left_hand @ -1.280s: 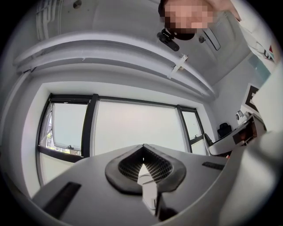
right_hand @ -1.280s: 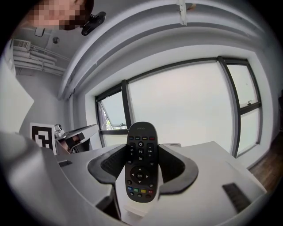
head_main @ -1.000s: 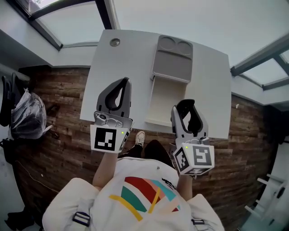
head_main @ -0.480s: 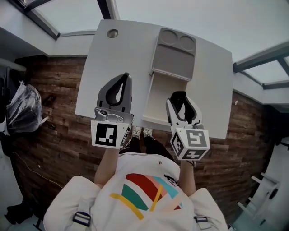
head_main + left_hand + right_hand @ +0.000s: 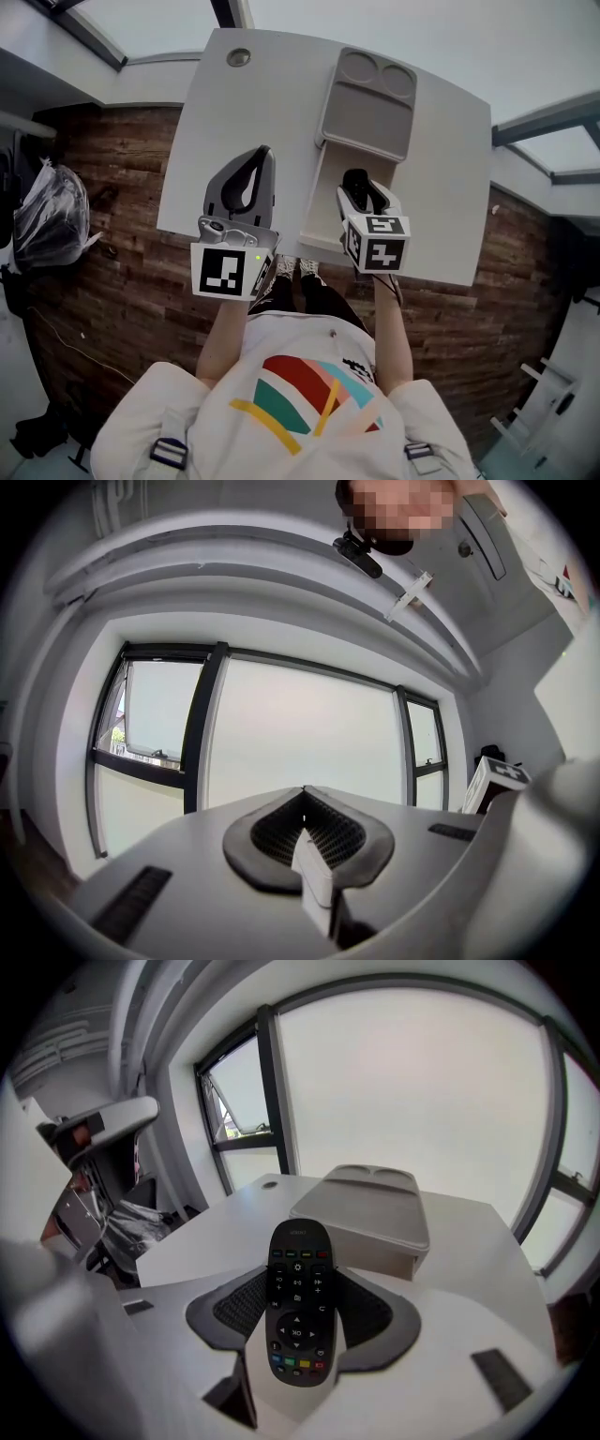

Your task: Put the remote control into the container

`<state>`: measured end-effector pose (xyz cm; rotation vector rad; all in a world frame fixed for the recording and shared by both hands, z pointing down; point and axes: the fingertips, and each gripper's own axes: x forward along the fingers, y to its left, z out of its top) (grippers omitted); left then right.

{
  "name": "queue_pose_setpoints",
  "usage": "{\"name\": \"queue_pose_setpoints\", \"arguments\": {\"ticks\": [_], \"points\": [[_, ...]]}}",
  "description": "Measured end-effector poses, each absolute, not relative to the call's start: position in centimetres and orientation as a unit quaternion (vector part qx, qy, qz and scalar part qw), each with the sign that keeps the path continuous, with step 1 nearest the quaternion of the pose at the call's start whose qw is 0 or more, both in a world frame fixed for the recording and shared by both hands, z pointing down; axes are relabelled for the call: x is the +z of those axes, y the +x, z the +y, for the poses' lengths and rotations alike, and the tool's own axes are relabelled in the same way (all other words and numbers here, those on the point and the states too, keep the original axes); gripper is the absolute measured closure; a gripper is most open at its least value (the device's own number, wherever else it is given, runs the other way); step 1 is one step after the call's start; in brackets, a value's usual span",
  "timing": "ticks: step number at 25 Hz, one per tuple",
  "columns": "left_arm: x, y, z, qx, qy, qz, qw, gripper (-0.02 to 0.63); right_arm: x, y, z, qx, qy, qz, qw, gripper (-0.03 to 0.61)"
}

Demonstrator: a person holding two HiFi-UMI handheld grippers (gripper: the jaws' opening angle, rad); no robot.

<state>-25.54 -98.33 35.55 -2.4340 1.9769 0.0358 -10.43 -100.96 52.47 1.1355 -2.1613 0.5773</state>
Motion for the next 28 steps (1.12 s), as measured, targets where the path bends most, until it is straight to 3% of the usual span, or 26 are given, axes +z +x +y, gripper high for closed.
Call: {"name": "queue_pose_setpoints", "arguments": {"ticks": [9, 16, 22, 28], "points": [[36.1, -25.0, -97.8, 0.007, -0.781, 0.624, -0.006, 0.606, 57.8, -11.8, -100.4, 0.198, 0.388, -0.794, 0.425, 0.345], [35.6, -25.2, -97.3, 0.008, -0.777, 0.629, -0.001, 0.606, 60.2, -11.9, -99.7, 0.187, 0.373, -0.781, 0.464, 0.345], [35.4, -25.3, -97.1, 0.008, -0.777, 0.629, 0.001, 0.606, 60.1, -12.4, -100.0, 0.15, 0.387, -0.784, 0.461, 0.345], [35.1, -25.3, -96.8, 0.01, -0.777, 0.63, 0.005, 0.606, 56.4, -12.5, -101.0, 0.141, 0.414, -0.805, 0.4, 0.344]]}}
